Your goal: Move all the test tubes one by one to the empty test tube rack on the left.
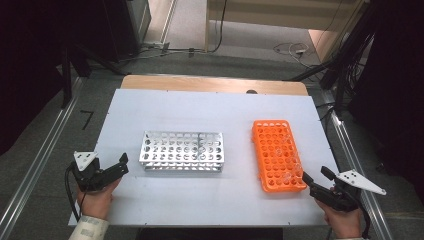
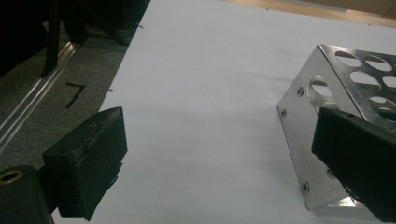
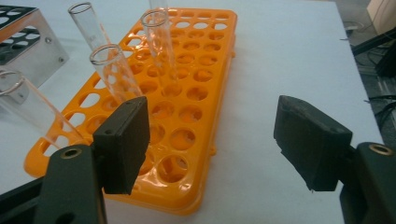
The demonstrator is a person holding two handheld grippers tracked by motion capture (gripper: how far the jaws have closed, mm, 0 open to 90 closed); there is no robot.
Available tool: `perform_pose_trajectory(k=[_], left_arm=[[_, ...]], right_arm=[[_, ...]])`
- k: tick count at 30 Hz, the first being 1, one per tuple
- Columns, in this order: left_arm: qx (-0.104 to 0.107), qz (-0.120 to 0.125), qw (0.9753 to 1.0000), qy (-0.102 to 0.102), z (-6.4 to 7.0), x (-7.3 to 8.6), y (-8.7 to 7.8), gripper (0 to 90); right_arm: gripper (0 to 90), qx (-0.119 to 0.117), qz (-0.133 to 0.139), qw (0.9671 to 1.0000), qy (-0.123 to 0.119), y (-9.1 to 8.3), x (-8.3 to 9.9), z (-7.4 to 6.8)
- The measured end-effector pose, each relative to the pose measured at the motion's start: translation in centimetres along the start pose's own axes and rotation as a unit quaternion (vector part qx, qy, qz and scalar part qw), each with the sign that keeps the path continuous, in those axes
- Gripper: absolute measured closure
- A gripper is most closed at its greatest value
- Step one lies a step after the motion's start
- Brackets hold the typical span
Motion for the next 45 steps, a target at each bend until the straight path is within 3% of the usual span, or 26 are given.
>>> perform_pose_trajectory(k=[8, 9, 15, 20, 32, 45], left_arm=[[-0.001, -0.003, 1.0000, 0.000, 0.0, 0.1, 0.0, 3.2], [-0.002, -0.004, 1.0000, 0.000, 0.0, 0.1, 0.1, 3.1], [-0.004, -0.007, 1.0000, 0.002, -0.1, 0.1, 0.2, 3.2], [-0.005, -0.008, 1.0000, 0.003, -0.1, 0.2, 0.2, 3.2], [-0.003, -0.007, 1.0000, 0.003, -0.1, 0.1, 0.0, 3.2], [-0.001, -0.006, 1.0000, 0.006, 0.1, 0.1, -0.1, 3.2]], right_arm=[[30.0, -0.021, -0.003, 0.9996, -0.018, 0.5, -0.1, -1.0], [31.7, -0.035, -0.003, 0.9992, -0.021, 0.9, -0.1, -1.5], [42.5, -0.044, -0.006, 0.9980, -0.044, 1.8, -0.3, -2.3], [54.2, -0.041, -0.009, 0.9978, -0.051, 2.2, -0.3, -2.4], [72.7, -0.040, -0.010, 0.9966, -0.071, 3.0, -0.3, -2.8], [73.5, -0.030, 0.014, 0.9968, -0.073, 1.6, -1.6, -3.1]])
Point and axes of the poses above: each handheld gripper's, and its own axes: y roughly forward along the jaws, x roughly out of its underside, z roughly to its right, the point moved 2 cm from there along y, roughly forward along the jaws, and after that the axes turned 13 degrees about -y, right-handed, at the moved point
